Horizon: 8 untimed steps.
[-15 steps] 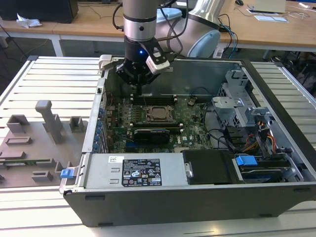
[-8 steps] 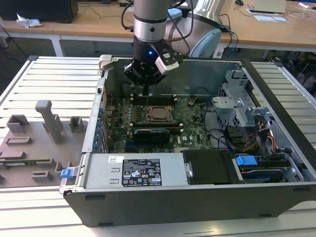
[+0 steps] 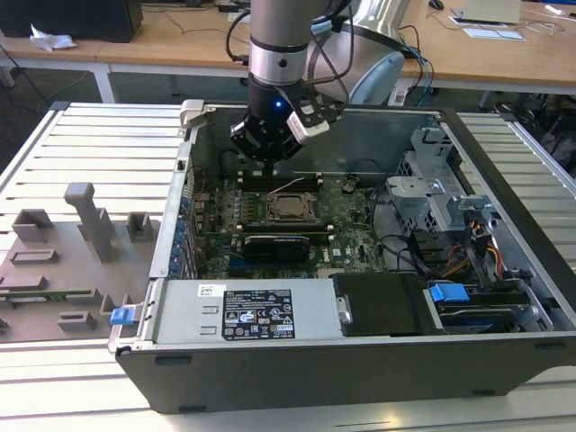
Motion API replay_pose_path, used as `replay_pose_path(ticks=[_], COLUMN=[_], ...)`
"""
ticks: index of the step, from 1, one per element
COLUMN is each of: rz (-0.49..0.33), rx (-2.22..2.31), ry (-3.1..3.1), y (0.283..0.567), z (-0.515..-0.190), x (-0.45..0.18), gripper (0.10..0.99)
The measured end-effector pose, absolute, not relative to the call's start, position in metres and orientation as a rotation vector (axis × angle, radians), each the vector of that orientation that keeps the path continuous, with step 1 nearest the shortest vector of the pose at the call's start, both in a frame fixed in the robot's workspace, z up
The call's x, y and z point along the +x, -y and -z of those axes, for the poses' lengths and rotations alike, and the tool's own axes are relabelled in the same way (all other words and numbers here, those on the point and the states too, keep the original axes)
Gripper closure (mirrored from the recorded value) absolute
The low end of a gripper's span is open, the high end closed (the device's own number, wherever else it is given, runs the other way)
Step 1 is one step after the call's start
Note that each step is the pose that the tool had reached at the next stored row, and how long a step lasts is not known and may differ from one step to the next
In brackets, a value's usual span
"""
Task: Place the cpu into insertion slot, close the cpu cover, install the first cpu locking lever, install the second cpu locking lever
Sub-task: 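Install the first cpu locking lever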
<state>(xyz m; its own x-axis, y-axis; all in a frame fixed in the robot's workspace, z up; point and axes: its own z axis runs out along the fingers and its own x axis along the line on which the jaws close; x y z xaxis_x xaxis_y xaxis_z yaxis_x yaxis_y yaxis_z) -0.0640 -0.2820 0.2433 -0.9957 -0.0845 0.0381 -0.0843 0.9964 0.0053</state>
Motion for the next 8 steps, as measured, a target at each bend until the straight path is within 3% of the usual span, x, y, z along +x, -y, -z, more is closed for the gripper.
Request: replay_pose_path(ticks=[8], rz=[0.048], rx=[0.101], ry=[3.095], y=[0.2815], z=[-0.2369], x=[-0.0574], gripper=[0.980])
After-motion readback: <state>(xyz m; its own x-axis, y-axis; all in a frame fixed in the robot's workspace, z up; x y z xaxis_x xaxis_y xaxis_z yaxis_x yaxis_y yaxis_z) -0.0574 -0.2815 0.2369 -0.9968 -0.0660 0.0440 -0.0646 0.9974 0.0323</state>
